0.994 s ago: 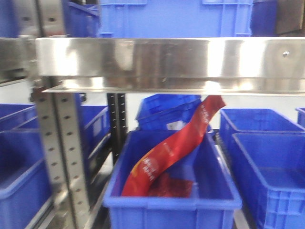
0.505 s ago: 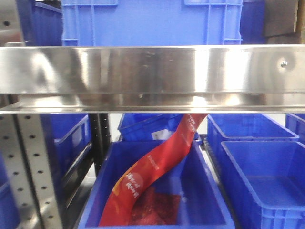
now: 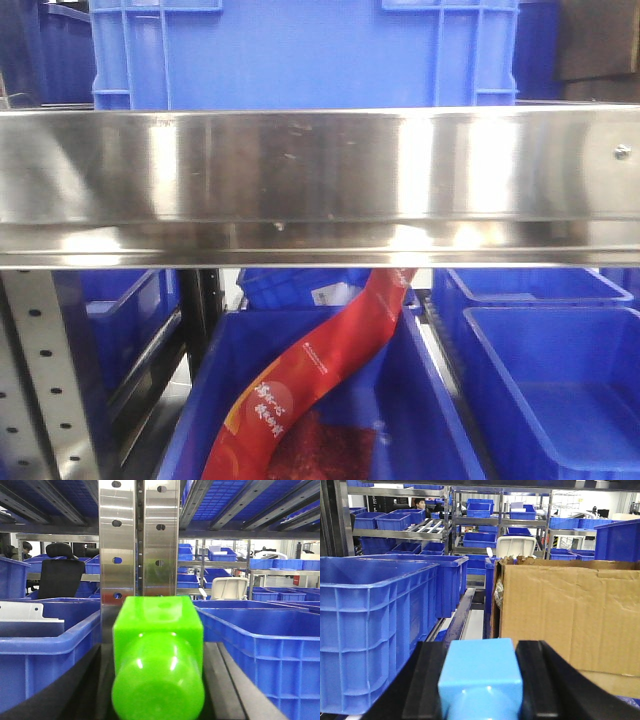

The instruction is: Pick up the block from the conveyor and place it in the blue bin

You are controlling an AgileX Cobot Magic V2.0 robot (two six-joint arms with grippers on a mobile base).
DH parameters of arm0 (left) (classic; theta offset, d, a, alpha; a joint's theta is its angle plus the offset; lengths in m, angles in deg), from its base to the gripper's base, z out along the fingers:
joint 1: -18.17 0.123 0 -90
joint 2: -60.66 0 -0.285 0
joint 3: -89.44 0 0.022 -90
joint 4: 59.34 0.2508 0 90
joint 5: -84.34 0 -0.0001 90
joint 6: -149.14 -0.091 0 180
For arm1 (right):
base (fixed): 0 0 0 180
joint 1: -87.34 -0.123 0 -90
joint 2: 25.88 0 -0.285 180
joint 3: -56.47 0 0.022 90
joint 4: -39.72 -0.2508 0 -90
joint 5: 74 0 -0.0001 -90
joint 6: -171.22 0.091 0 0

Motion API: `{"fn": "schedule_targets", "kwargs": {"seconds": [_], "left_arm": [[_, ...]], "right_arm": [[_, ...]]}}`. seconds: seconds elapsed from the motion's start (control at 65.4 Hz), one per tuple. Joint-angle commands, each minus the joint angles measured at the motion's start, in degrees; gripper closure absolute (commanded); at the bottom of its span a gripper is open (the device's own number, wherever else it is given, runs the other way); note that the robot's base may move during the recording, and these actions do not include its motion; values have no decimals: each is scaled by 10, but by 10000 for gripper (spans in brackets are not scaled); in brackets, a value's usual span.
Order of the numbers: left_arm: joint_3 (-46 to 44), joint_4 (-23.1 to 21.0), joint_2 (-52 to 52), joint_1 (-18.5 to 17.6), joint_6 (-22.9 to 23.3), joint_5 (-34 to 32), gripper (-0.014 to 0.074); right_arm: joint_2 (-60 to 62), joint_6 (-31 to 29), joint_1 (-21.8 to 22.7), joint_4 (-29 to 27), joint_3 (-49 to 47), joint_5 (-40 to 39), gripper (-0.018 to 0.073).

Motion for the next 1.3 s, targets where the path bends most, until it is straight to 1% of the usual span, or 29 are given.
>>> {"fn": "schedule_targets", "kwargs": {"seconds": [0.0, 0.688, 0.796, 0.949, 1.01, 1.071, 1.147, 1.193, 1.285], "left_arm": [[-1, 3, -4, 1, 0, -11, 707], [-1, 3, -4, 1, 0, -11, 707], [-1, 3, -4, 1, 0, -14, 707], [-12, 0, 7, 1, 0, -5, 707], [-32, 0, 28, 0, 0, 0, 707], [-64, 0, 61, -3, 0, 27, 707], [-109, 0, 114, -12, 0, 57, 707], [-133, 0, 145, -22, 0, 69, 707], [-182, 0, 211, -49, 0, 71, 707]], "right_arm": [[3, 0, 4, -2, 2, -10, 721], [3, 0, 4, -2, 2, -10, 721], [3, 0, 4, -2, 2, -28, 721], [-2, 0, 3, -7, -9, -29, 721], [-11, -4, -9, -7, -34, -16, 721], [-27, -16, -26, -7, -66, -1, 721], [-57, -16, -51, -7, -106, 4, 721], [-78, -16, -67, -7, -126, 4, 721], [-130, -16, -99, -7, -169, 0, 721]]}}
